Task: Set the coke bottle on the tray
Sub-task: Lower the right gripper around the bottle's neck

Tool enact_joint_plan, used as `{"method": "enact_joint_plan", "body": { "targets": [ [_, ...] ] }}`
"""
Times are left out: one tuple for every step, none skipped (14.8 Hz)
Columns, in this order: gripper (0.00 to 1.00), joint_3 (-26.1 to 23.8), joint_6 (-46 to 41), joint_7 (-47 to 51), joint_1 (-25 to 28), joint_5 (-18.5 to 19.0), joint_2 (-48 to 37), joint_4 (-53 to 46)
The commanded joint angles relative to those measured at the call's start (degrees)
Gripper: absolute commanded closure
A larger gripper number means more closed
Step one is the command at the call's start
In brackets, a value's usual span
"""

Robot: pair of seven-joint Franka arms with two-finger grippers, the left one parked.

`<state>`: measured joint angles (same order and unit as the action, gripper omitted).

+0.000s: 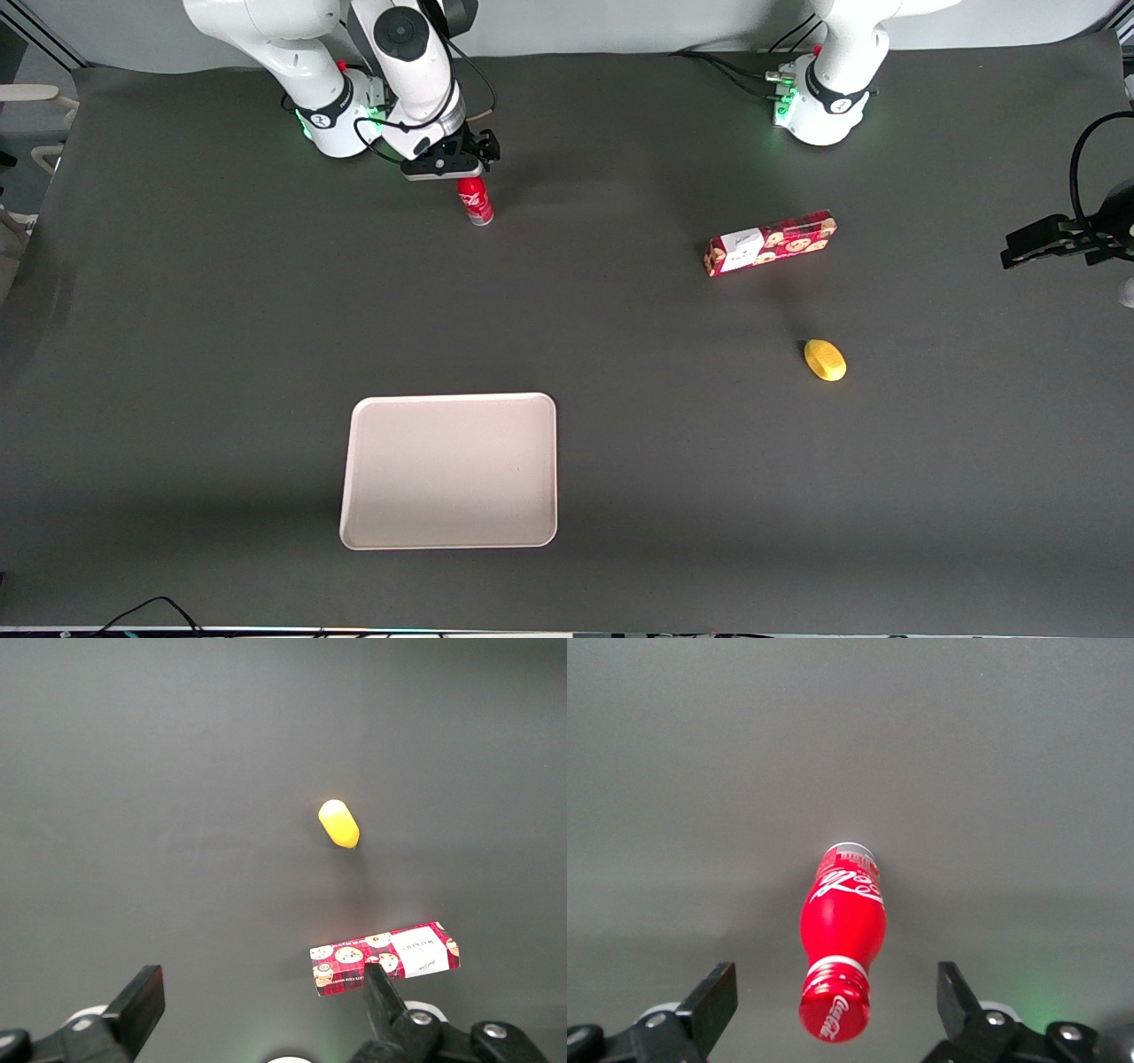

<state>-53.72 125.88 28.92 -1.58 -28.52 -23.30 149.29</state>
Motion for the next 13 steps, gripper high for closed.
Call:
{"method": "enact_joint_plan", "body": {
  "targets": [
    [0.05, -0.7, 1.1, 0.4, -0.4, -1.3, 0.5, 0.6],
    [0.08, -0.7, 1.0, 0.3, -0.4, -1.3, 0.4, 0.6],
    [0.13, -0.6, 1.0, 0.3, -0.4, -1.3, 0.4, 0.6],
    [0.17, -0.6, 0.9, 0.3, -0.4, -1.3, 0.4, 0.6],
    [0.21, -0.7, 0.9, 0.2, -0.4, -1.3, 0.4, 0.6],
    [0.24, -0.7, 0.9, 0.2, -0.4, -1.3, 0.4, 0.6],
    [0.26, -0.6, 0.8, 0.2, -0.4, -1.3, 0.4, 0.6],
    [0.28, -0.7, 0.7, 0.3, -0.4, -1.3, 0.4, 0.6],
    [0.31, -0.7, 0.5, 0.4, -0.4, -1.3, 0.3, 0.5],
    [0.36, -0.7, 0.4, 0.5, -0.3, -1.3, 0.0, 0.5],
    [0.47, -0.7, 0.4, 0.8, -0.3, -1.3, 0.0, 0.4],
    [0.47, -0.7, 0.5, 1.0, -0.4, -1.3, 0.1, 0.3],
    [0.48, -0.9, 0.5, 1.0, -0.3, -1.3, 0.1, 0.4]
  ]
}}
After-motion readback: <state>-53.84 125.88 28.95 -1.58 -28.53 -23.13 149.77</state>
